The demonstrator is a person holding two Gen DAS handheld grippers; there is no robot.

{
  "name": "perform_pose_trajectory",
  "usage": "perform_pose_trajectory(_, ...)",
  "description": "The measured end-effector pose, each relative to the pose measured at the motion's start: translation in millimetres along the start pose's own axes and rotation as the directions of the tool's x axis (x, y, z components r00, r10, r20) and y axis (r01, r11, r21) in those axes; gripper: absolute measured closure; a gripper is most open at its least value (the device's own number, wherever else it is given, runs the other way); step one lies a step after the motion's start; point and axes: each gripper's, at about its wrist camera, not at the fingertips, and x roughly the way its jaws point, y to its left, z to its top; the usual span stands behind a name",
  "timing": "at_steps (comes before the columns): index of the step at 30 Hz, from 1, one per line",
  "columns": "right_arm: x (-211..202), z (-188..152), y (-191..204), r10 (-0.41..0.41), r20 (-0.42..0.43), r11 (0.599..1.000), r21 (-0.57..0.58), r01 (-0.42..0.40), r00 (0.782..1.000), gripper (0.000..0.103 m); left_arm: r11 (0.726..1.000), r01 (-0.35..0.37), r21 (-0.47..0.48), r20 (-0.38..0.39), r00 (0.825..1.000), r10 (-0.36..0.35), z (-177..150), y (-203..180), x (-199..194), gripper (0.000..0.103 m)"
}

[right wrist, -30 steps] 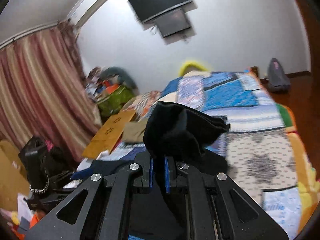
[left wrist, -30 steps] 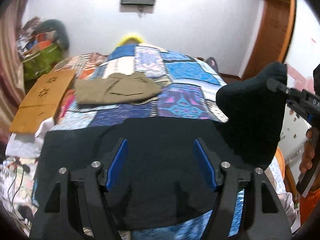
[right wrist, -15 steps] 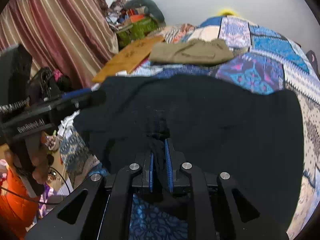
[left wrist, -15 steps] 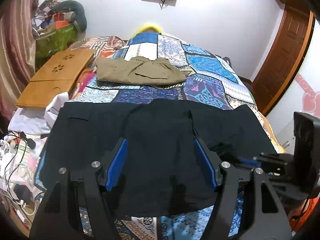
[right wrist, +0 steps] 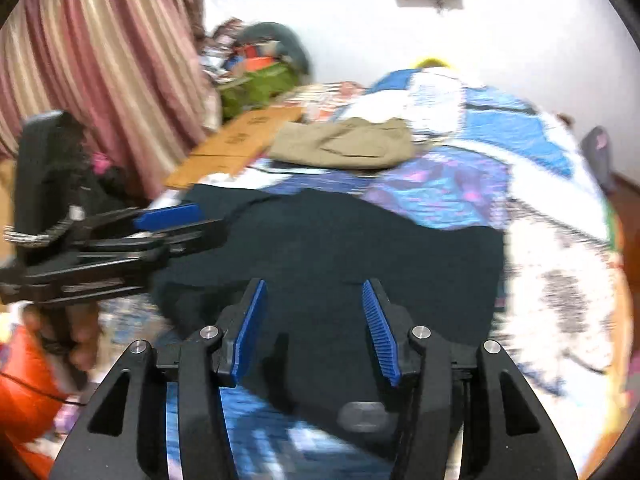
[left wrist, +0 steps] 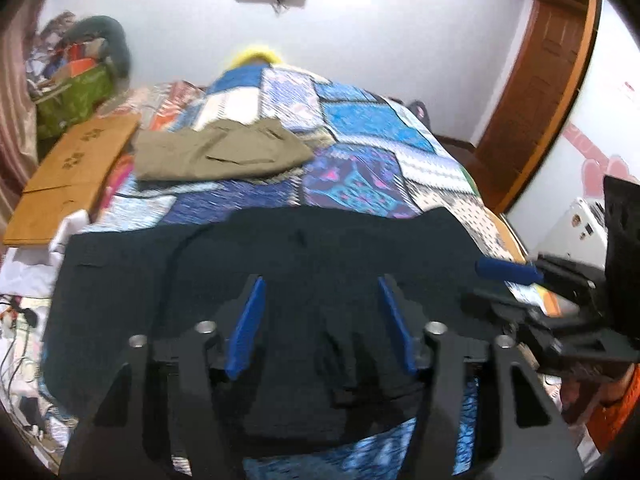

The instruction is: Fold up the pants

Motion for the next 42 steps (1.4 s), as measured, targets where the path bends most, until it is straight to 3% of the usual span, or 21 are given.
perform_pose_trajectory(2,6.1,-5.7,-13.6,-0.032,-0.026,0.999,0.01,0.032,0.999,0.057,1.0,0.021,0.014,-0.037,0.999,-0.021,-1.6,-9.4,13.8,0.067)
perform_pose_trajectory(5,17.5,-16.6,-27.3,-0.044,-0.081,0.998,0.036,0.047,0.996,0.057,0.998,0.053,0.03,-0.097,0.994,-0.05,-7.4,-20.9,35.7,0.074)
perform_pose_trajectory(9,20.0,-29.1,-30.2,-0.047,-0.108,0.998,0.03,0.051,0.993,0.057,0.998,0.027,0.06,-0.157,0.987,-0.017,-23.1,-28.7,60.2,0.075)
perform_pose_trajectory(15,14.4,-36.0,-28.2,-0.045,-0.105,0.998,0.031,0.049,0.993,0.057,0.994,-0.017,0.107,-0.136,0.99,0.032,-37.3,-27.9,57.2,0.074)
perform_pose_trajectory(21,9.3,-32.7,-31.9,-0.037,-0.115,0.997,0.069,0.045,0.993,0.057,0.998,-0.018,0.052,-0.131,0.991,0.025,-37.6,-8.3,40.0,0.072)
perform_pose_trajectory(24,2.1,-27.1,-29.6,-0.039,-0.104,0.996,0.075,0.047,0.994,0.057,0.996,-0.09,0.023,-0.085,0.992,0.091,-34.5,7.1,20.0,0.072)
perform_pose_trajectory(31,-7.3,-4.9,-6.8,-0.027,-0.042,0.999,0.024,0.028,0.999,0.057,0.981,-0.171,-0.089,-0.008,0.985,0.171,-32.3,60.9,-31.7,0.07)
perform_pose_trajectory(34,-4.3,6.8,9.9,-0.001,-0.016,1.0,-0.001,0.001,1.0,0.057,0.966,-0.218,-0.138,0.009,0.975,0.221,-36.5,86.8,-50.8,0.057)
perform_pose_trajectory(36,1.4,11.8,18.0,0.009,-0.01,1.0,-0.015,-0.009,1.0,0.057,0.95,-0.263,-0.168,0.017,0.963,0.269,-42.4,104.8,-62.3,0.051)
perform_pose_trajectory(42,24.9,21.0,42.9,0.029,-0.023,0.998,-0.048,-0.03,0.999,0.057,0.911,-0.304,-0.277,-0.021,0.95,0.311,-70.2,153.8,-80.7,0.049)
